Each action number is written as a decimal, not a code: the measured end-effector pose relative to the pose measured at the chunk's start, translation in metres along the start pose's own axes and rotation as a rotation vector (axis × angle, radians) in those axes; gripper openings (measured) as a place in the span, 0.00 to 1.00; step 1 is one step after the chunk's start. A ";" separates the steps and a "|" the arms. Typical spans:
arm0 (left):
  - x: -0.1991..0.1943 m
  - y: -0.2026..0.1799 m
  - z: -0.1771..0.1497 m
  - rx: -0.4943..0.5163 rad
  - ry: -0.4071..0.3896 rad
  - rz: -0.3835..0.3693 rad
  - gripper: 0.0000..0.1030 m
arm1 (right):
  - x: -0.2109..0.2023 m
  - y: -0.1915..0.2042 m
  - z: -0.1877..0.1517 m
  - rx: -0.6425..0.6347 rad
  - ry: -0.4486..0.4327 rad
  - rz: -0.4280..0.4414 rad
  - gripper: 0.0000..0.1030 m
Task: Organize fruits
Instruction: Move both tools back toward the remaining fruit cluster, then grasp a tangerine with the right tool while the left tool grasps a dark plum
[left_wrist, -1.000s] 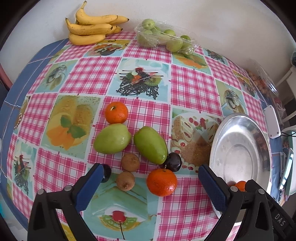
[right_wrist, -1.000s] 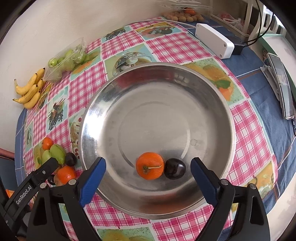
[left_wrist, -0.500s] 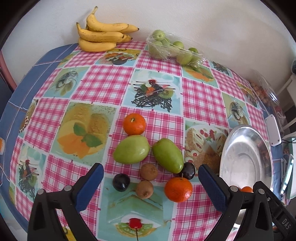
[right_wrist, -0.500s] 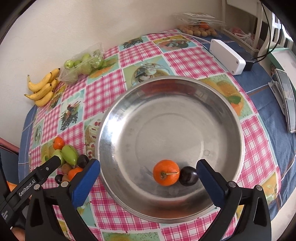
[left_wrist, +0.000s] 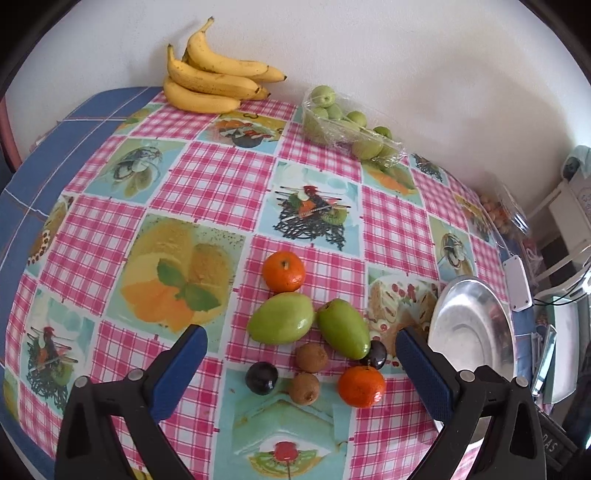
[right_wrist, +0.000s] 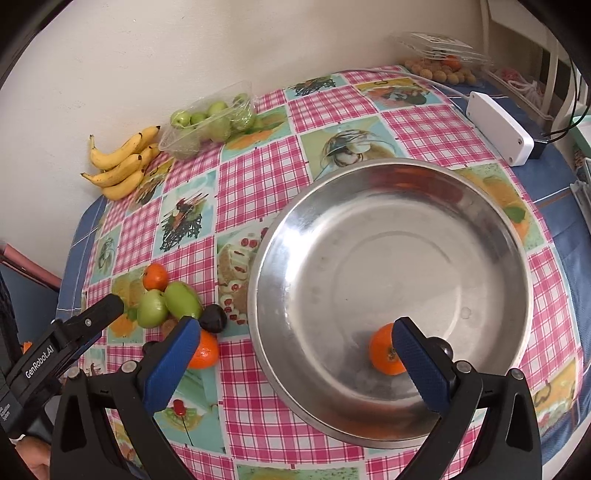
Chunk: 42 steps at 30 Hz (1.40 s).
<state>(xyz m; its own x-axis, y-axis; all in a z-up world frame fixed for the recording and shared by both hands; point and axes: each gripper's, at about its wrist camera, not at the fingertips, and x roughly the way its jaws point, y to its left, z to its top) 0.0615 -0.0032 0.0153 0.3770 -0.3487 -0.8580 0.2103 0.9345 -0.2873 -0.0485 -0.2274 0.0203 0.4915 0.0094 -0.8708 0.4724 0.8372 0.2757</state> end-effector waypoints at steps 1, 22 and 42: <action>0.000 0.005 0.001 -0.009 0.006 0.001 1.00 | 0.001 0.002 0.000 -0.003 0.000 0.009 1.00; -0.033 0.049 0.018 -0.050 -0.111 0.066 0.99 | 0.025 0.090 -0.018 -0.203 0.038 0.142 1.00; 0.042 0.037 -0.014 -0.066 0.218 -0.017 0.48 | 0.069 0.092 -0.033 -0.203 0.158 0.060 0.59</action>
<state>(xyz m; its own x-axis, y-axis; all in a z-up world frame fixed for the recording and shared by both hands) 0.0723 0.0177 -0.0371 0.1688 -0.3477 -0.9223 0.1525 0.9337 -0.3241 0.0048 -0.1321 -0.0279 0.3866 0.1340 -0.9124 0.2818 0.9249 0.2552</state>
